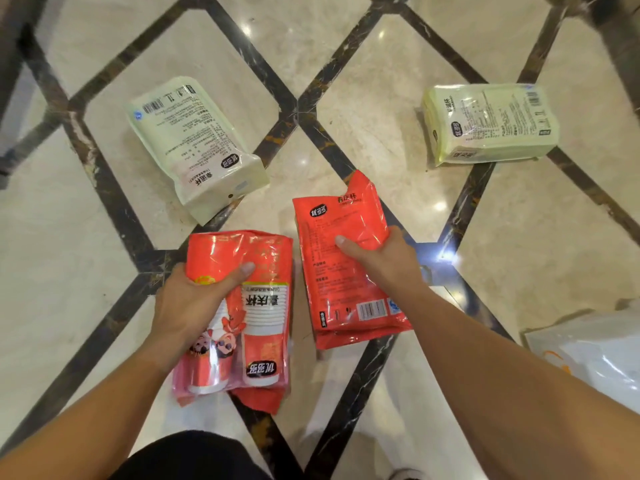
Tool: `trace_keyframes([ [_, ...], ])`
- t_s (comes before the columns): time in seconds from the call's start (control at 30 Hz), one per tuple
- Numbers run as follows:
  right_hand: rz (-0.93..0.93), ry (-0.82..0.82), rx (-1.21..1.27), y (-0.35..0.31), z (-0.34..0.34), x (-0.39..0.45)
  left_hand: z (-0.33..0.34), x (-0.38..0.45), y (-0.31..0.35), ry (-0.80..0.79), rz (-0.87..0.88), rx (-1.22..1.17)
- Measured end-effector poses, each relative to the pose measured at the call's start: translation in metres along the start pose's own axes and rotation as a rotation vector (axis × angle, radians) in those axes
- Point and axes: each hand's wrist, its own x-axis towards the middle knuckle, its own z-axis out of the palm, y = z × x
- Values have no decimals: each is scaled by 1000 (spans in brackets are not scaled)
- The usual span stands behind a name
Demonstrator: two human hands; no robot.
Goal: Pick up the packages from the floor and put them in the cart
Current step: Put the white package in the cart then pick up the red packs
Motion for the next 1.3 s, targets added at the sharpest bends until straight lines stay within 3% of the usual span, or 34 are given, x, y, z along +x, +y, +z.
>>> trace_keyframes([
  [0.13, -2, 52, 65, -29, -27, -39, -30, -40, 38, 84, -37, -70],
  [0.3, -91, 38, 64, -110, -110, -116, -100, -108, 131, 94, -63, -91],
  [0.53, -222, 130, 150, -276, -281, -244, -221, -235, 338, 49, 61, -132],
  [0.87, -373, 425, 349, -477, -562, -425, -359, -441, 643, 38, 374, -249],
  [1.1, -498, 681, 461, -524, -708, -542, -401, -567, 773, -35, 640, -238],
  [1.3, -462, 967, 465, -490, -768, -663, -392, -638, 820, -213, 823, -198],
])
